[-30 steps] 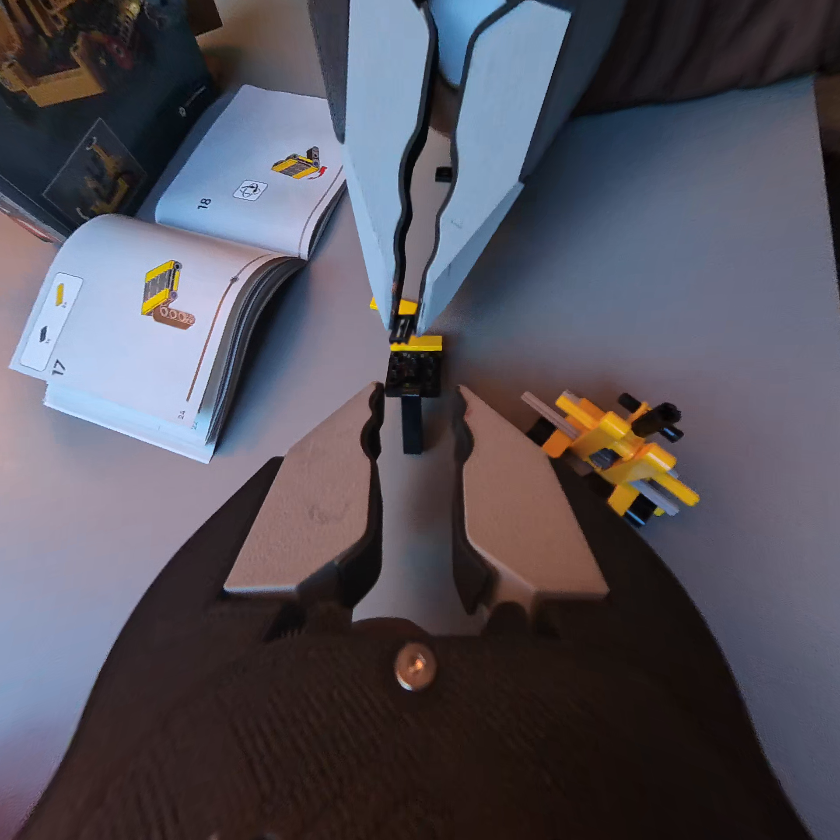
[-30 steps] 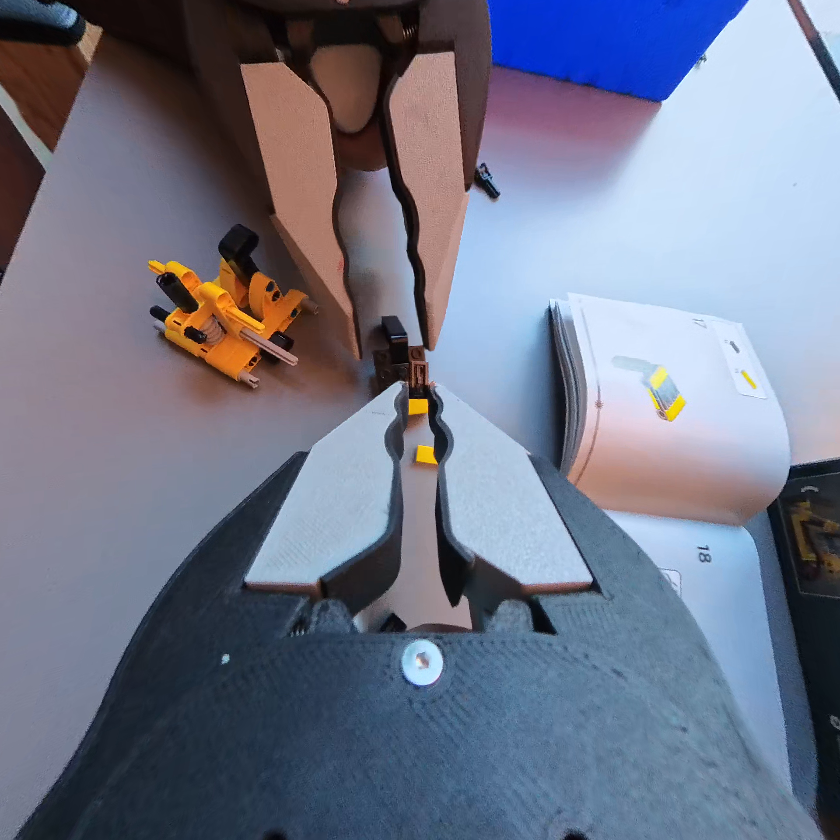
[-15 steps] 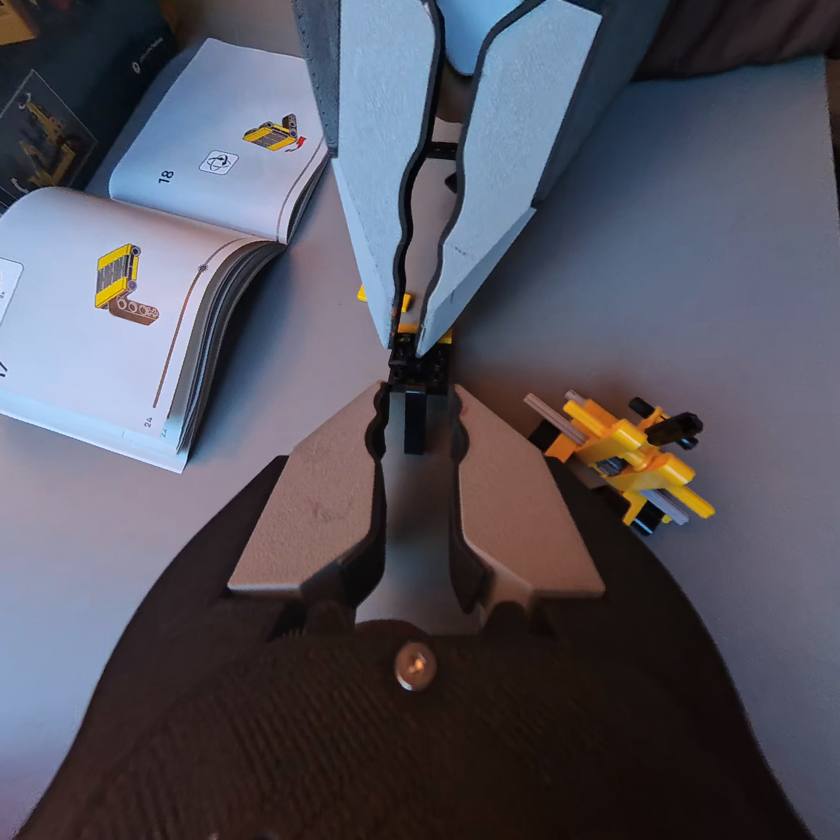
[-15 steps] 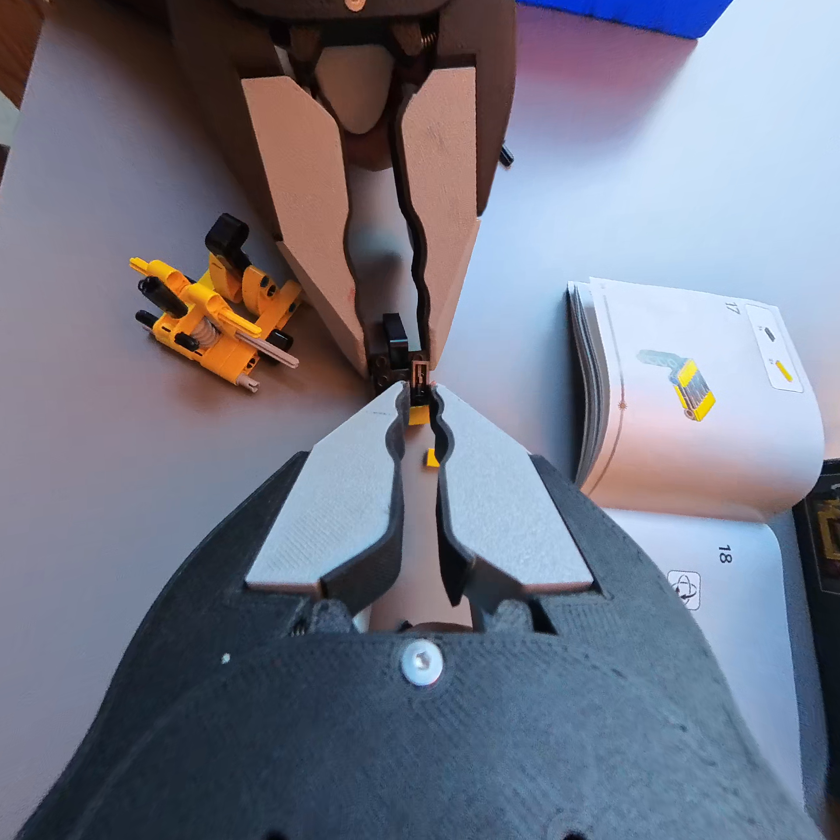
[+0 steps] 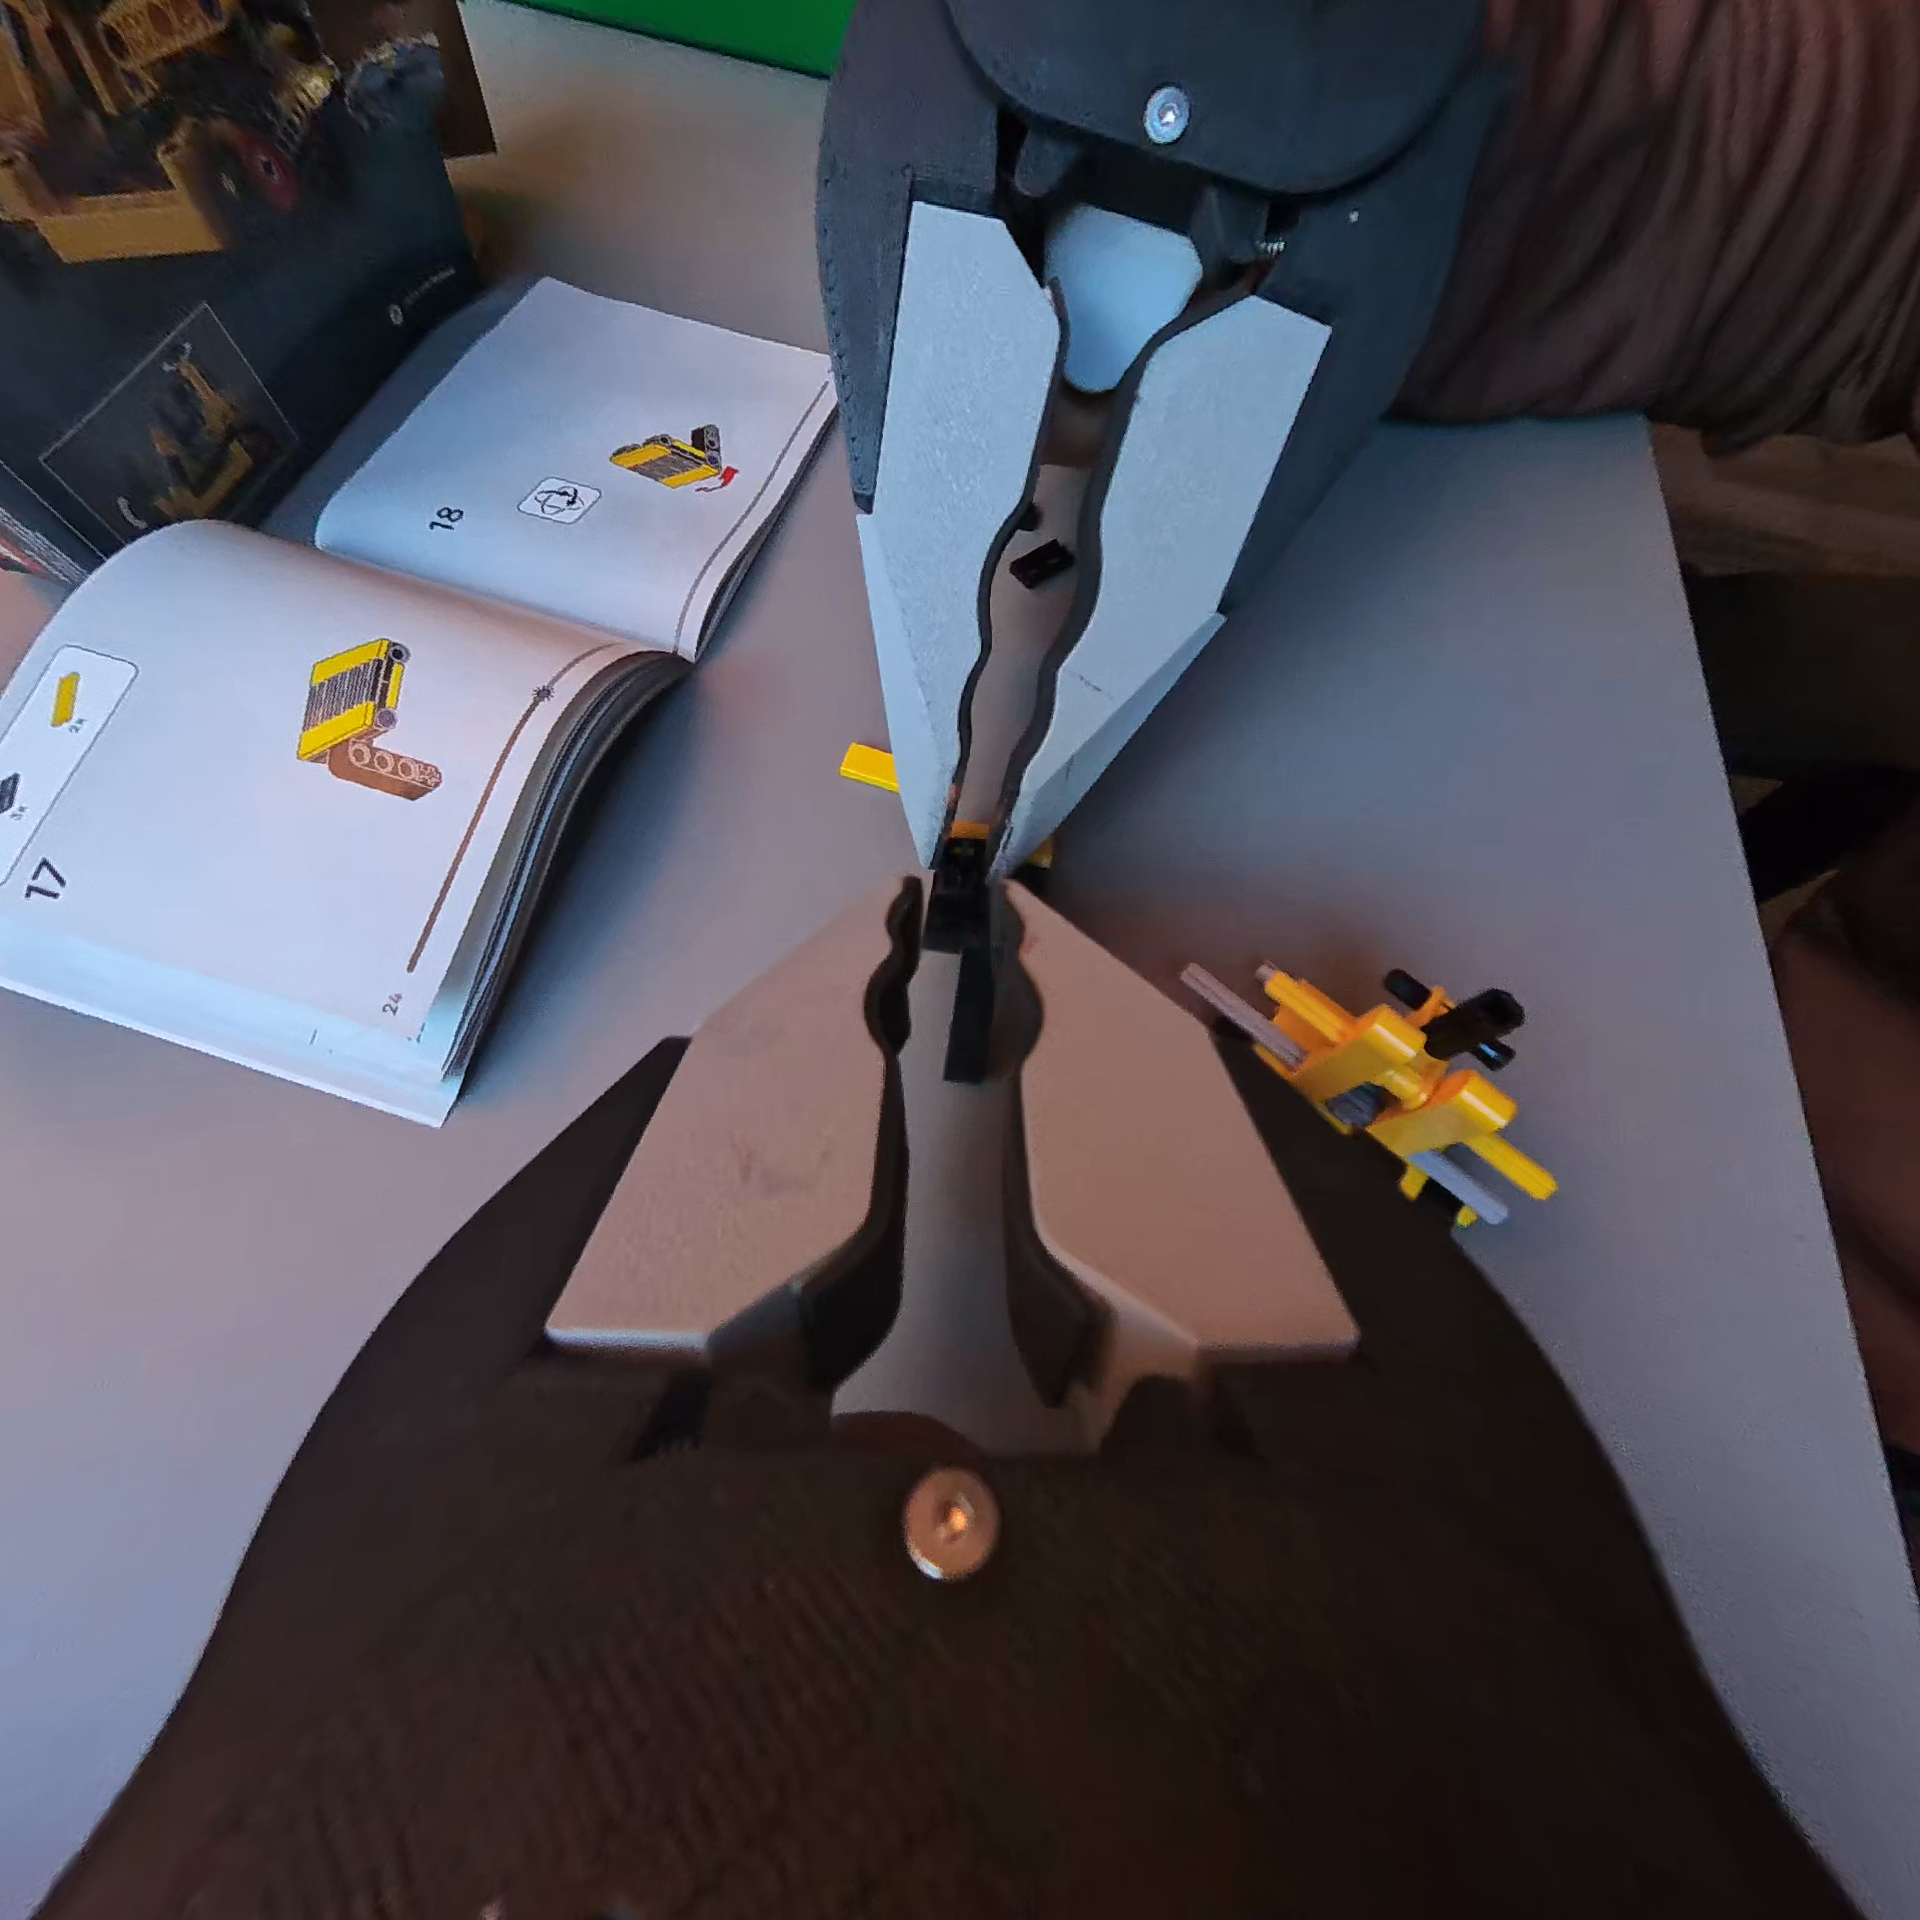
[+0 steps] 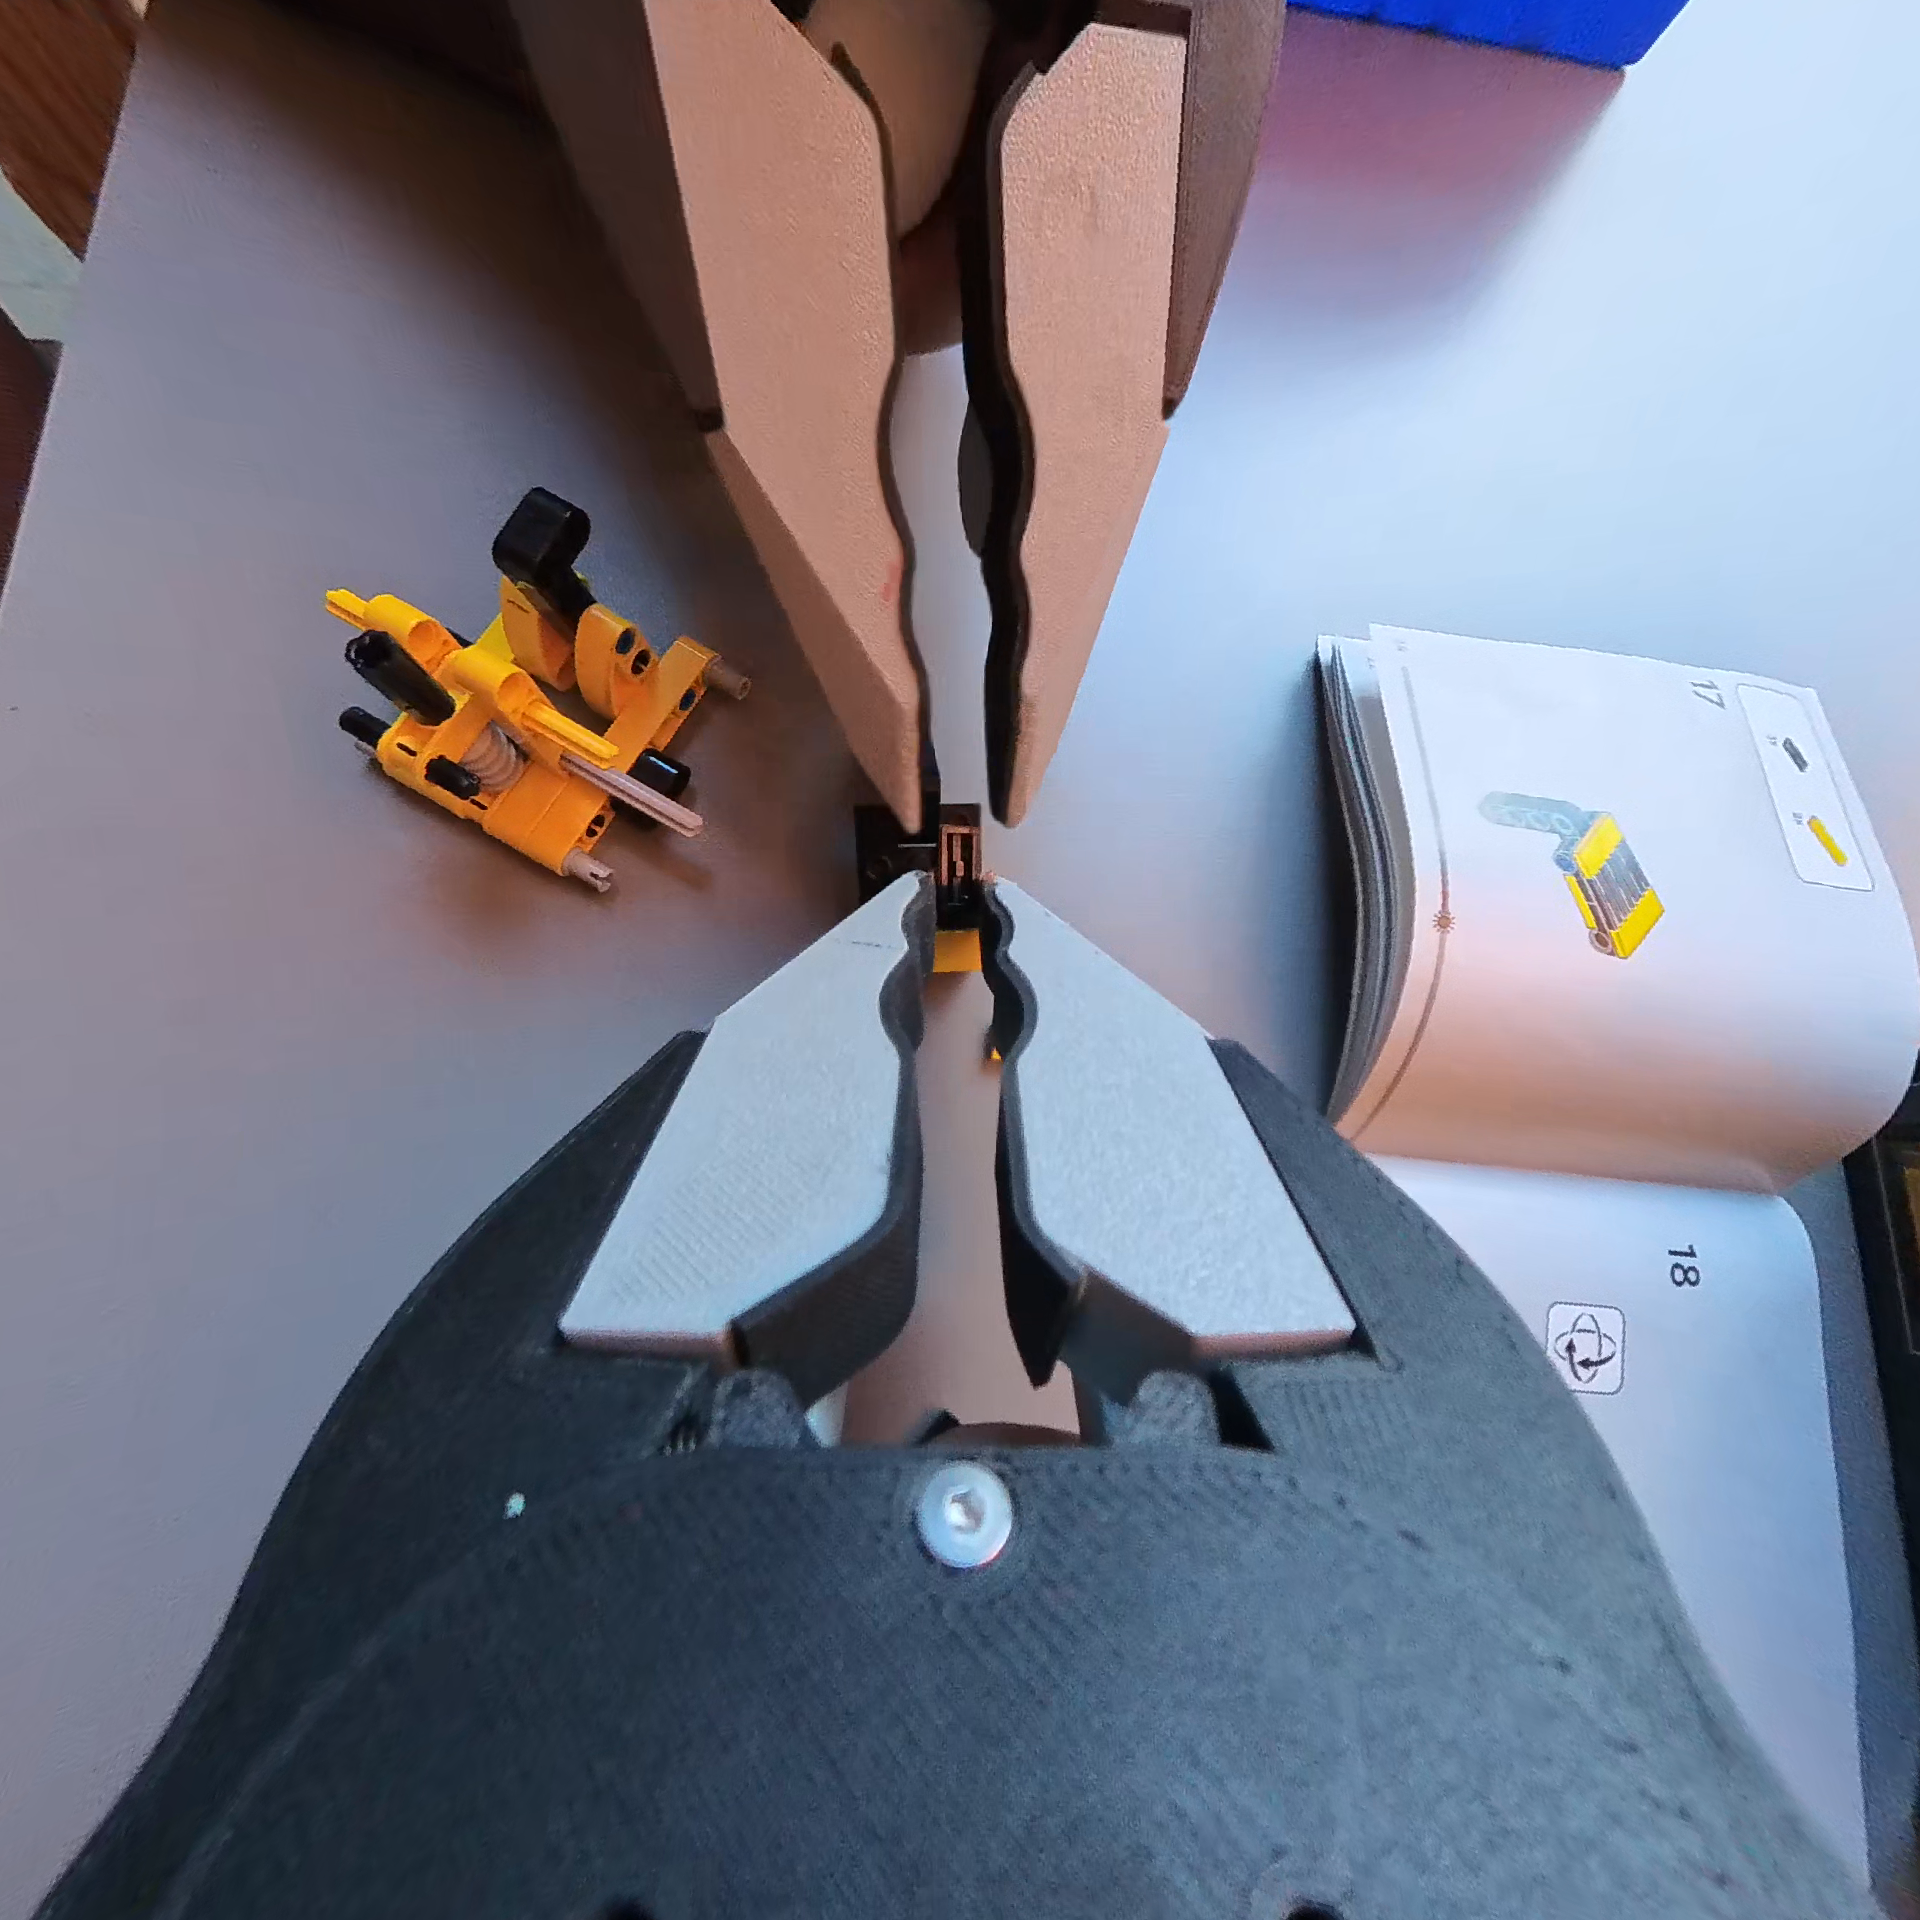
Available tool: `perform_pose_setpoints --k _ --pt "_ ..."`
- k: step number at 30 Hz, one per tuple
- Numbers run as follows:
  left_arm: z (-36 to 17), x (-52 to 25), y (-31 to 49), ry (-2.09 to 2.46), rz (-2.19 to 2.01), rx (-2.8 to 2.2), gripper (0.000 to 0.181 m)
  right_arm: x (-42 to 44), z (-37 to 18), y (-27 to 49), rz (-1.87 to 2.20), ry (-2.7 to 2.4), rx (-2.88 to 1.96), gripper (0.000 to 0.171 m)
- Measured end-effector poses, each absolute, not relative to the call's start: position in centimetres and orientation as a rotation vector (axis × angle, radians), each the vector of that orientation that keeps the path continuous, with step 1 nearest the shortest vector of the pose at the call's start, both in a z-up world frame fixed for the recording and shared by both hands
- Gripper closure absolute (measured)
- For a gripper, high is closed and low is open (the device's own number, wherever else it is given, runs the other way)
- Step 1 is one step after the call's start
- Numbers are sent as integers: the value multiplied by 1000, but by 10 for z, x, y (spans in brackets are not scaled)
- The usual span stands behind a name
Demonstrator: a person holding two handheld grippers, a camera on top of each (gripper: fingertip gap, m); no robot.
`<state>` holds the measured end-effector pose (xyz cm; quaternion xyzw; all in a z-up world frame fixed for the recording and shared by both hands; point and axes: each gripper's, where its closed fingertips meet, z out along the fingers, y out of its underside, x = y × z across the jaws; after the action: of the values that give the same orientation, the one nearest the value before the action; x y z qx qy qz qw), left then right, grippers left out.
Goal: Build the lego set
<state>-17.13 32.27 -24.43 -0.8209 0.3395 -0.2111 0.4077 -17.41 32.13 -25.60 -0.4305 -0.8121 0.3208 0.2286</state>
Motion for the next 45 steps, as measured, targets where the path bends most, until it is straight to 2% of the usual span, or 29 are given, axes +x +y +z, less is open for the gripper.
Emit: perform_pose_setpoints --k 1,19,22,37,45 --pt "-245 -170 323 862 -533 -2070 177 -174 -256 321 883 -2236 -1185 166" --pt "-250 -168 326 853 -572 -2113 178 -174 -256 321 894 -2227 -1186 166" --pt "-250 -168 327 853 -563 -2115 178 -171 -256 323 901 -2244 -1178 161" --pt "-251 -166 327 878 -541 -2144 178 -163 -252 329 933 -2234 -1209 164" --pt "-252 -165 323 974 -534 -2140 177 -170 -248 323 1008 -2194 -1220 171"
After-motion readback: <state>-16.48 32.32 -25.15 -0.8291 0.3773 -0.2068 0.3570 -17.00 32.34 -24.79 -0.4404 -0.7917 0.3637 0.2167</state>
